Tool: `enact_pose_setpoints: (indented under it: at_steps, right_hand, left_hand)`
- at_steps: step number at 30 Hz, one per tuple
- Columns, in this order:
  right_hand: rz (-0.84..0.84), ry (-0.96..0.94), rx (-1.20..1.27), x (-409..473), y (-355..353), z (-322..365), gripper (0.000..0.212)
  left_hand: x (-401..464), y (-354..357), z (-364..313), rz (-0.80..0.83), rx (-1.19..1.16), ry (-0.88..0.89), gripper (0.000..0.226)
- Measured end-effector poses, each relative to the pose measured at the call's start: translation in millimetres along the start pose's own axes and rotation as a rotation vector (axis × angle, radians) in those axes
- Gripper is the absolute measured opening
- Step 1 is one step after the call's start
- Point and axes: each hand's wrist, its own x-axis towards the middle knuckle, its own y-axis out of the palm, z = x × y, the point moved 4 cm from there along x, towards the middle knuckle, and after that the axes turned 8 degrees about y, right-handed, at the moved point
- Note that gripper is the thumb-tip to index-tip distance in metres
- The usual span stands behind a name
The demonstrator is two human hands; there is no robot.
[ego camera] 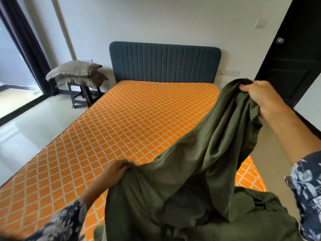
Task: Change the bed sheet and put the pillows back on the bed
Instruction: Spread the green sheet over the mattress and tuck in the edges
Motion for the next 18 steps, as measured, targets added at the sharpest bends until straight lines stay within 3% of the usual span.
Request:
enact_pose_setpoints:
  at_steps: [4,6,10,12,14,18]
  right_hand:
    - [0.198,-0.052,-0.004,-37,43,-4,0.004]
    - [0.353,-0.185,-0.072,-63,67,-1,0.001]
    - [0.541,-0.315,-0.225,-95,104,-11,0.042]
    - [0.457,-0.339,-0.271,-90,108,-14,0.048]
    - [0.346,-0.388,-0.342,-84,103,-12,0.035]
    - [0.201,-0.412,-0.313,-82,93,-5,0.017]
  left_hand:
    - [54,-54,-113,-0.062,0.11,0.332,0.024]
    - [73,-79,-172,-0.089,0.168,0.448,0.017]
    - [83,-107,-264,-0.024,0.322,0.622,0.023]
    - [81,-103,-283,0.1,0.418,0.649,0.022]
    - [78,-95,-289,0.148,0.43,0.685,0.024]
    - [81,-80,-262,-0.101,0.201,0.712,0.025]
